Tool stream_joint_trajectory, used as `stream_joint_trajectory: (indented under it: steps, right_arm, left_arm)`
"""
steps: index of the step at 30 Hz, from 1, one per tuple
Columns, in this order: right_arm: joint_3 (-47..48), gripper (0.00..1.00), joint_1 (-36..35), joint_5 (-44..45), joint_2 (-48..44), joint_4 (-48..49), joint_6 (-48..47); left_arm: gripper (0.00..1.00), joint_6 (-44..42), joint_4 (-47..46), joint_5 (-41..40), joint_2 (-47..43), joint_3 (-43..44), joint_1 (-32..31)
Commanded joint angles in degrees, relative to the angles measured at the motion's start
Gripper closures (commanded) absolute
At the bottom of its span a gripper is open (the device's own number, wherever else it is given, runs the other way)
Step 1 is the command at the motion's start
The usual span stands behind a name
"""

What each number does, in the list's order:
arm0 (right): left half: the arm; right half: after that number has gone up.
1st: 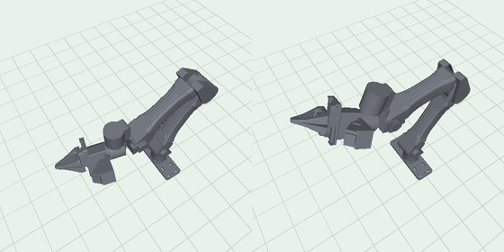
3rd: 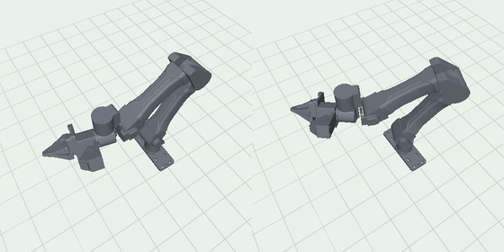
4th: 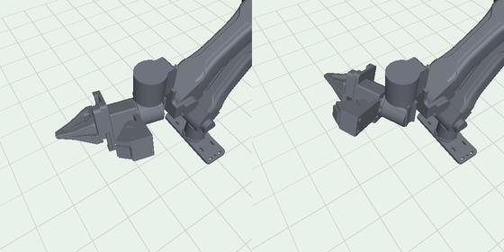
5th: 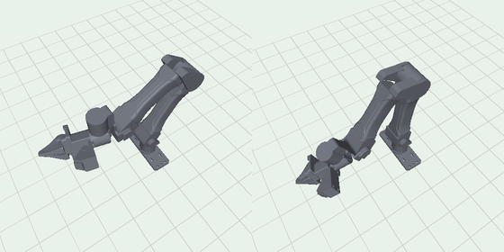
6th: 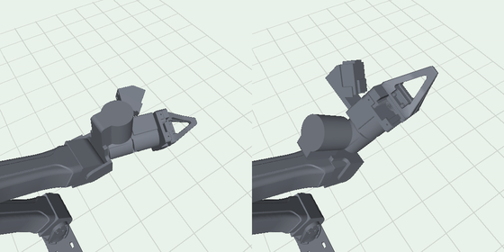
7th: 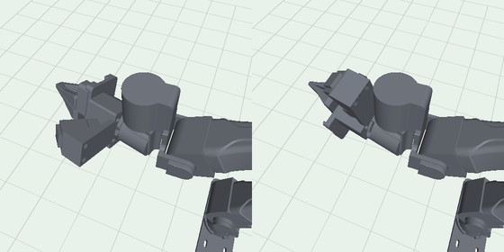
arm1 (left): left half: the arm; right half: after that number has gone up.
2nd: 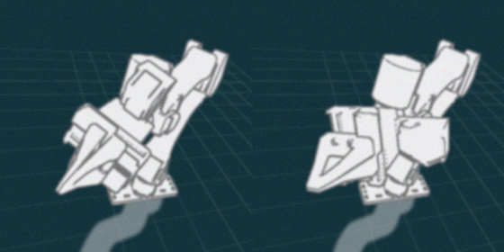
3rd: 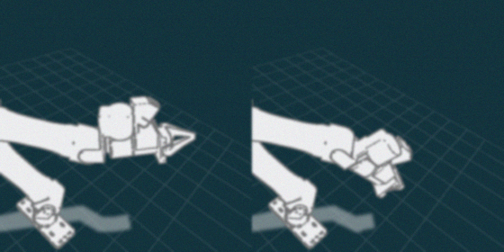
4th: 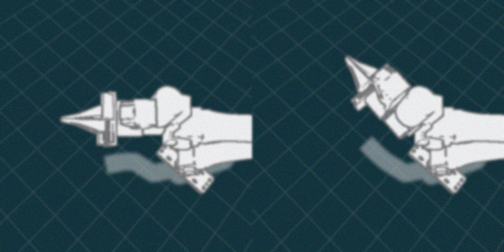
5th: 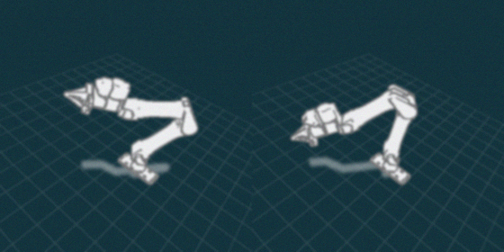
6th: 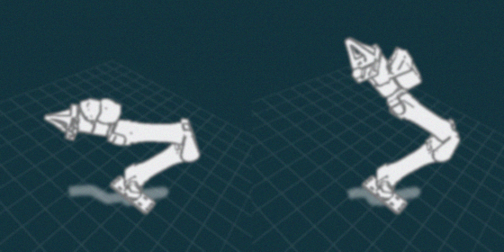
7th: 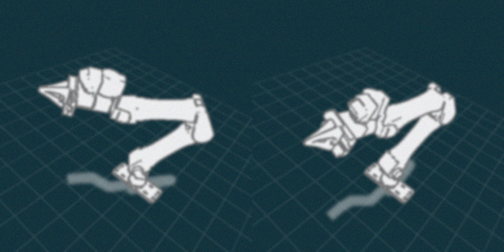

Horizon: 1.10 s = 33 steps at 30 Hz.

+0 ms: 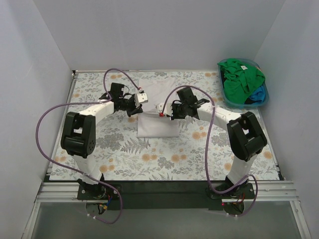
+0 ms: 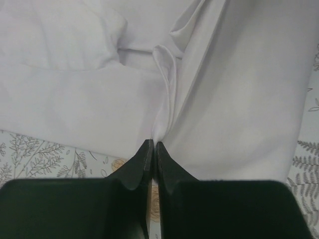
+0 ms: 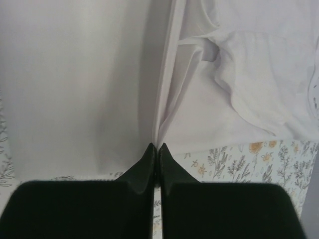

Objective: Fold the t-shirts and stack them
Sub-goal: Fold the tshirt

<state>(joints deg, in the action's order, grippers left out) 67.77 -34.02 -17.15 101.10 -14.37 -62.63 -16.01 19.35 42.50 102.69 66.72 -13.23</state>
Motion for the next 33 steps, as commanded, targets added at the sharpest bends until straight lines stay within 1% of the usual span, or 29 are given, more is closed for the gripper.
stream_joint_trajectory:
  steps: [1, 9, 10, 12, 13, 14, 15, 16, 17, 18, 20, 21, 22, 23, 24, 25, 26, 28, 30, 31, 33]
  right_arm:
    - [5.3, 0.99, 2.1, -1.4, 3.6, 1.8, -2.1]
    - [11.7, 0.99, 3.2, -1.2, 10.6, 3.4, -2.6]
    - [12.0, 0.97, 3.1, -0.1, 11.7, 3.9, -2.0]
    - [12.9, 0.78, 3.2, 1.4, 12.4, 4.9, -1.0]
    - [13.2, 0.56, 3.3, 2.8, 12.0, 5.7, 0.2]
    - [13.6, 0.44, 3.4, 3.3, 11.7, 6.1, 0.8]
    - [14.1, 0.34, 3.5, 3.7, 11.2, 6.2, 1.5]
    - [15.1, 0.34, 4.0, 3.4, 9.9, 6.2, 2.4]
    - [15.3, 0.34, 4.1, 3.3, 8.9, 6.0, 3.6]
    - [15.1, 0.34, 4.2, 3.3, 7.9, 5.9, 4.3]
    - [13.2, 0.35, 4.5, 1.9, 3.8, 5.1, 5.0]
    - [12.1, 0.37, 4.5, 1.2, 2.4, 3.5, 5.7]
    - [11.1, 0.42, 4.4, -1.0, -0.4, 2.4, 6.0]
    - [8.5, 0.44, 4.2, -2.0, -1.7, 1.5, 6.6]
    - [7.2, 0.47, 4.1, -2.8, -2.8, -0.1, 7.3]
    - [5.8, 0.51, 3.2, -3.7, -4.7, -0.7, 7.7]
    - [4.1, 0.53, 2.5, -3.9, -5.5, -1.3, 7.9]
    - [-1.0, 0.54, 0.6, -4.4, -6.9, -1.5, 8.0]
    - [-4.6, 0.54, -0.8, -4.3, -8.1, -1.5, 8.2]
    - [-5.4, 0.52, -2.0, -4.0, -8.1, -1.4, 8.5]
    - [-6.6, 0.51, -2.9, -3.6, -8.0, -0.8, 8.9]
  left_arm:
    - [1.00, -2.1, -3.1, 0.6, 1.5, 3.9, 0.8]
    - [1.00, -2.4, -6.7, -1.5, 8.0, 8.1, 1.1]
    - [1.00, -2.2, -7.8, -2.0, 8.4, 8.3, 1.1]
    - [0.86, -0.6, -7.8, -3.5, 8.9, 8.8, 1.2]
    - [0.77, -0.3, -7.6, -3.7, 8.8, 8.6, 1.3]
    - [0.74, -0.1, -7.6, -4.0, 8.3, 8.3, 1.5]
    - [0.71, 0.5, -7.6, -4.4, 7.9, 7.6, 1.7]
    - [0.65, 1.3, -7.6, -4.5, 7.2, 7.2, 1.9]
    - [0.61, 2.6, -7.6, -4.6, 5.4, 6.2, 2.4]
    - [0.60, 4.7, -7.7, -4.3, 4.4, 5.4, 2.7]
    - [0.58, 6.3, -8.8, -4.1, -0.5, 3.0, 3.1]
    - [0.57, 7.0, -9.3, -3.9, -2.7, 0.0, 3.1]
    - [0.57, 7.9, -9.6, -2.8, -4.6, -1.8, 3.1]
    - [0.57, 8.5, -9.5, -1.6, -8.3, -3.3, 3.1]
    - [0.57, 9.5, -9.5, -0.9, -9.8, -6.1, 3.0]
    - [0.57, 10.2, -8.8, -0.4, -11.1, -7.6, 2.7]
    - [0.57, 10.0, -8.5, -0.3, -12.3, -8.9, 1.6]
    - [0.57, 9.3, -8.4, -1.4, -15.2, -13.3, -0.2]
    - [0.56, 8.2, -8.5, -2.4, -16.6, -15.9, -2.1]
    - [0.55, 8.4, -9.2, -2.9, -16.9, -17.7, -2.7]
    - [0.54, 10.5, -9.9, -3.1, -16.8, -18.4, -3.6]
